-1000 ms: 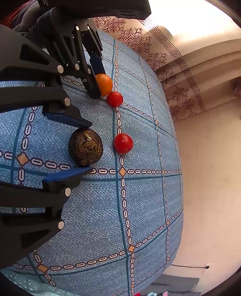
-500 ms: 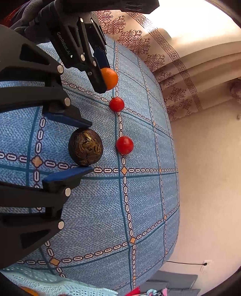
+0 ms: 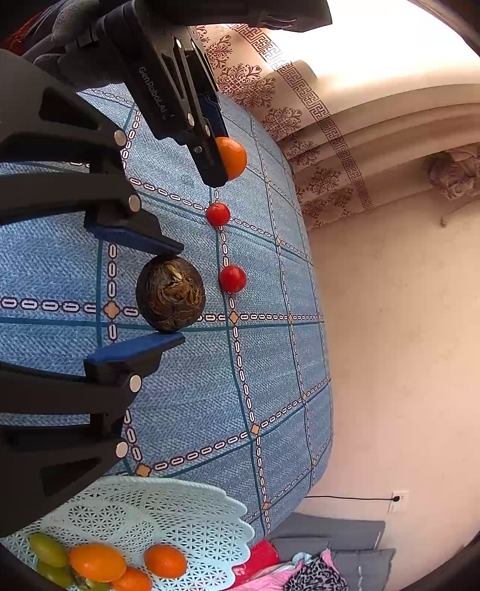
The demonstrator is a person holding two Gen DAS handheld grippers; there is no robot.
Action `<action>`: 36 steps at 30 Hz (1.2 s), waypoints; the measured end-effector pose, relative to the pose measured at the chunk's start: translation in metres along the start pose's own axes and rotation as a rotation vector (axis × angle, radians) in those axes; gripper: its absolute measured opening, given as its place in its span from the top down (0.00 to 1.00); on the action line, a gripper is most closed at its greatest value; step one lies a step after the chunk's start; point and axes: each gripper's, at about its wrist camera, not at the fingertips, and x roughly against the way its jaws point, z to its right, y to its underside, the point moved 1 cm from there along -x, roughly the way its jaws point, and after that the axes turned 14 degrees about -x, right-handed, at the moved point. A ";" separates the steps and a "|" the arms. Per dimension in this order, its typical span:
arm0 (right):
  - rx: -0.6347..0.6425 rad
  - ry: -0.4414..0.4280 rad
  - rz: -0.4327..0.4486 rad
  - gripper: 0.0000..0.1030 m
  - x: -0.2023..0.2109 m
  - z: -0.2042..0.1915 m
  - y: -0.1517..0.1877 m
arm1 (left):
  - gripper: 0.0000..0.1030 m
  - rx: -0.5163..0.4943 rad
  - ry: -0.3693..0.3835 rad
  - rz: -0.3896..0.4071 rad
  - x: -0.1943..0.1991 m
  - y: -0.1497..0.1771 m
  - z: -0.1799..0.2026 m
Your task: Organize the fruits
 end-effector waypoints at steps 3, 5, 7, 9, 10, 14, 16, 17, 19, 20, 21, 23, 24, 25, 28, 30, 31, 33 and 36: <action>-0.020 0.003 0.022 0.58 0.013 0.006 0.001 | 0.58 -0.008 0.011 0.016 0.007 -0.002 0.005; -0.026 0.015 0.037 0.58 0.021 0.008 0.003 | 0.58 -0.013 0.013 0.026 0.011 -0.004 0.009; -0.024 0.027 0.052 0.58 0.028 0.009 0.003 | 0.58 -0.014 0.016 0.035 0.016 -0.005 0.012; -0.036 0.026 0.057 0.58 0.034 0.011 0.004 | 0.58 -0.019 0.023 0.047 0.020 -0.007 0.016; -0.043 0.028 0.061 0.58 0.038 0.013 0.005 | 0.58 -0.024 0.026 0.052 0.023 -0.008 0.019; -0.061 0.042 0.084 0.58 0.053 0.018 0.005 | 0.58 -0.049 0.044 0.076 0.032 -0.011 0.032; -0.064 0.052 0.096 0.58 0.060 0.022 0.005 | 0.58 -0.062 0.052 0.085 0.036 -0.012 0.040; -0.065 0.057 0.101 0.58 0.064 0.024 0.005 | 0.58 -0.068 0.056 0.088 0.038 -0.012 0.044; -0.070 0.065 0.113 0.58 0.071 0.026 0.005 | 0.58 -0.079 0.064 0.094 0.042 -0.013 0.051; -0.074 0.069 0.119 0.58 0.075 0.028 0.005 | 0.58 -0.084 0.068 0.097 0.044 -0.013 0.055; -0.079 0.071 0.125 0.58 0.078 0.031 0.004 | 0.58 -0.089 0.074 0.100 0.045 -0.013 0.057; -0.085 0.080 0.137 0.58 0.086 0.035 0.005 | 0.58 -0.102 0.083 0.107 0.048 -0.013 0.064; -0.090 0.084 0.143 0.58 0.090 0.039 0.005 | 0.58 -0.109 0.085 0.111 0.050 -0.013 0.068; -0.095 0.087 0.148 0.58 0.093 0.041 0.006 | 0.58 -0.116 0.088 0.114 0.051 -0.013 0.072; -0.113 0.102 0.158 0.58 0.102 0.051 0.008 | 0.58 -0.135 0.094 0.123 0.057 -0.013 0.083; -0.120 0.115 0.165 0.58 0.108 0.057 0.010 | 0.58 -0.146 0.097 0.128 0.060 -0.012 0.092; -0.125 0.120 0.167 0.58 0.110 0.059 0.011 | 0.58 -0.153 0.100 0.129 0.061 -0.011 0.096; -0.132 0.131 0.171 0.58 0.116 0.065 0.013 | 0.58 -0.171 0.108 0.127 0.062 -0.009 0.106; -0.145 0.146 0.176 0.58 0.122 0.074 0.017 | 0.58 -0.200 0.121 0.124 0.062 -0.008 0.120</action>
